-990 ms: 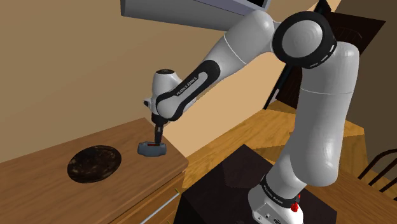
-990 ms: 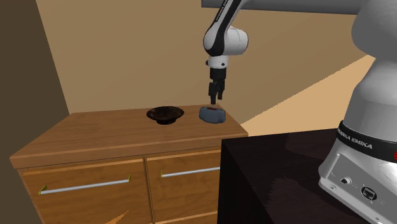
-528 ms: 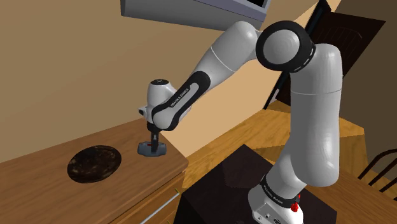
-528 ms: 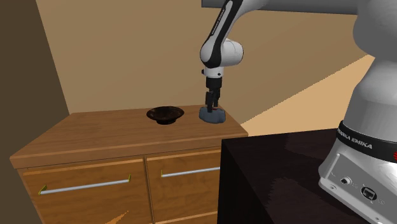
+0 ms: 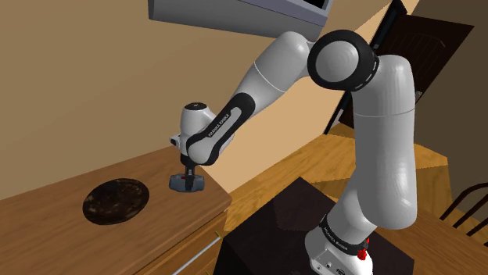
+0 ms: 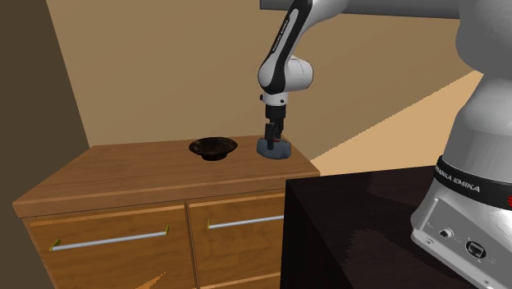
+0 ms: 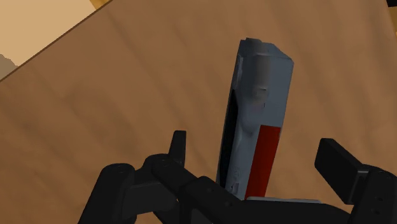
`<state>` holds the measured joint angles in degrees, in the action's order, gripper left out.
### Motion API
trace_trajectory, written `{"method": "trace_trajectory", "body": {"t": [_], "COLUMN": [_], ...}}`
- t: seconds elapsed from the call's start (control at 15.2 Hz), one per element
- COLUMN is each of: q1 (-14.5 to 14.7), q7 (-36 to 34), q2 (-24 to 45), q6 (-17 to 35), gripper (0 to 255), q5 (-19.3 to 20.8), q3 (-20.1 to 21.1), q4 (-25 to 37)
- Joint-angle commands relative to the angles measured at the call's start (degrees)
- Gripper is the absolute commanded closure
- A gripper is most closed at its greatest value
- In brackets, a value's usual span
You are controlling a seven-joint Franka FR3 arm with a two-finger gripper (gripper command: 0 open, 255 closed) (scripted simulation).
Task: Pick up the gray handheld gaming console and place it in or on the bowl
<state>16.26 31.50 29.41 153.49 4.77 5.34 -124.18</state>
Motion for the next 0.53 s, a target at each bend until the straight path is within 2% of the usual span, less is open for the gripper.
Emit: {"method": "trace_trajectory", "body": {"t": [0.0,0.07,0.13,0.46], "q1": [0.01,0.0,0.0,0.01], "q7": [-0.01,0.0,0.0,-0.01], "q2": [0.02,0.01,0.01,0.04], "q6": [0.02,0.01,0.01,0.01], "gripper": [0,0,255,255], "q5": [0.0,0.0,0.0,0.01], "q3": [0.0,0.0,0.0,0.0], "q4": [0.01,0.0,0.0,0.03]}}
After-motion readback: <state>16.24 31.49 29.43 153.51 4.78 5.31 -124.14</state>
